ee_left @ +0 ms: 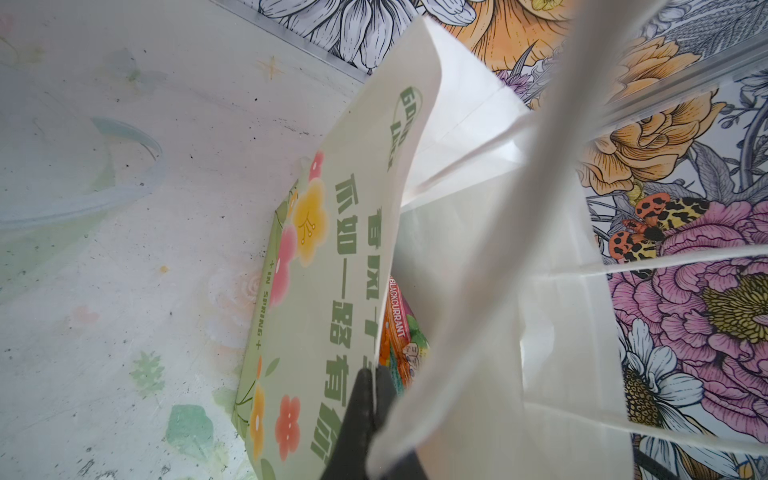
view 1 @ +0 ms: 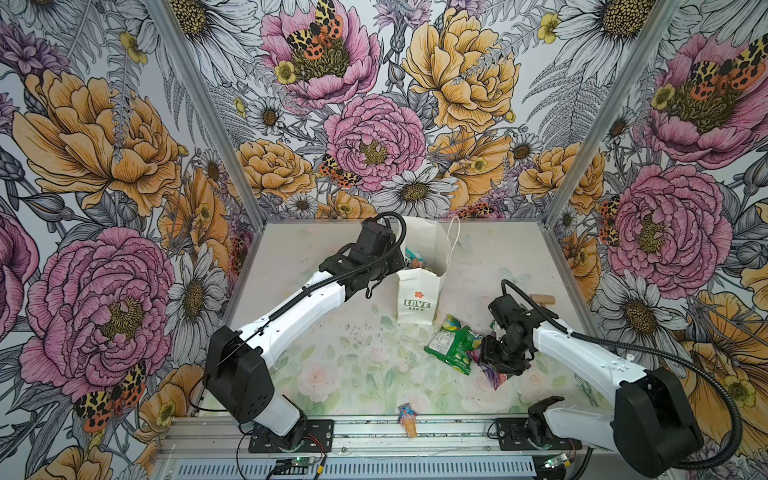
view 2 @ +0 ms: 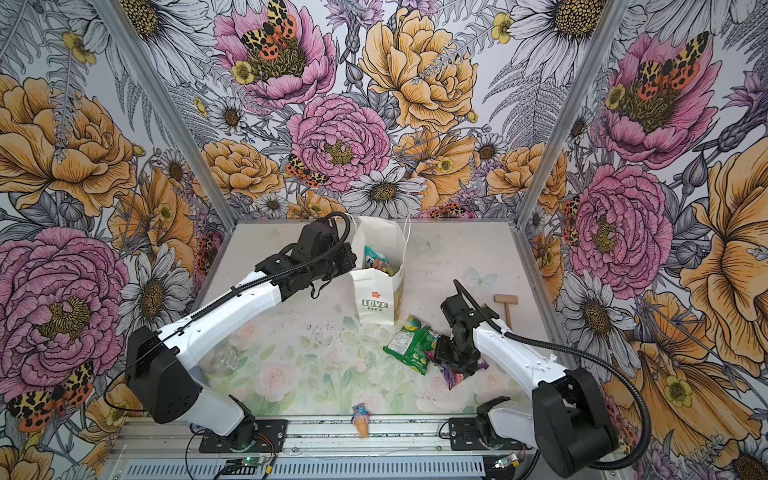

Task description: Place the snacks into the paper bag

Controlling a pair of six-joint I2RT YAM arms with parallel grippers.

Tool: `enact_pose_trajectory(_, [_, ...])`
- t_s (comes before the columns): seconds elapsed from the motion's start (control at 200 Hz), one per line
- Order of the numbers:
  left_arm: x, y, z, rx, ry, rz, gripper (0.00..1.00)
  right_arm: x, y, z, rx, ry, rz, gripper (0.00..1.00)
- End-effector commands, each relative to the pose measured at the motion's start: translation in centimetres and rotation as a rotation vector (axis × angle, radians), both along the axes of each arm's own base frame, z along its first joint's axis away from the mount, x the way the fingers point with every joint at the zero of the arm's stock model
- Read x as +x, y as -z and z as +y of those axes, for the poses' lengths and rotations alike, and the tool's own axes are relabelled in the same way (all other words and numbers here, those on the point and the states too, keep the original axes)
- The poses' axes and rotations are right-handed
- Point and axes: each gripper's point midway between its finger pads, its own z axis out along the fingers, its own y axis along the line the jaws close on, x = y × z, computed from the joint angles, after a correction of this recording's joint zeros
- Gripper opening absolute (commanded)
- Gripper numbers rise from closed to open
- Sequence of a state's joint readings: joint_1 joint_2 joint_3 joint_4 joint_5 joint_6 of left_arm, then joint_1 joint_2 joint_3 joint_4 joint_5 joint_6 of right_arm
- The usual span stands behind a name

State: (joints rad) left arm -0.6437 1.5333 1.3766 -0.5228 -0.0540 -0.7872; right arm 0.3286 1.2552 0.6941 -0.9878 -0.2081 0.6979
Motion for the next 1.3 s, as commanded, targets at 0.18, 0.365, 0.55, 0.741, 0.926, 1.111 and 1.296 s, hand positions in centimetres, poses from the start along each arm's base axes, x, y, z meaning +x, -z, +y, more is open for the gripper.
enact_pose_trajectory(0.18, [0.0,1.8,0.2,0.023,0.003,0.05,0.0,8.4,-3.1,0.3,0.002,-0.03,-0.198,0.64])
enact_pose_trajectory(0.365, [0.1,2.1,0.2,0.025,0.003,0.056,0.0,12.4,-3.9,0.6,0.001,-0.059,-0.227,0.64])
enact_pose_trajectory(0.55, [0.3,2.2,0.1,0.022,0.006,0.059,0.0,14.9,-6.7,1.3,0.032,-0.061,-0.308,0.63])
enact_pose_trajectory(0.741, [0.3,2.1,0.3,0.02,0.004,0.056,0.0,13.0,-10.0,2.2,0.127,-0.06,-0.386,0.63])
enact_pose_trajectory(0.926, [0.3,1.8,0.5,0.016,0.002,0.052,0.0,8.5,-10.5,4.2,0.3,-0.076,-0.349,0.63])
enact_pose_trajectory(1.111, [0.2,1.9,0.4,0.014,0.004,0.056,0.0,4.1,-7.3,4.8,0.319,-0.083,-0.242,0.63])
enact_pose_trajectory(1.296, [0.2,1.7,0.3,0.011,0.008,0.051,0.0,1.3,-5.5,7.0,0.354,-0.164,-0.174,0.63])
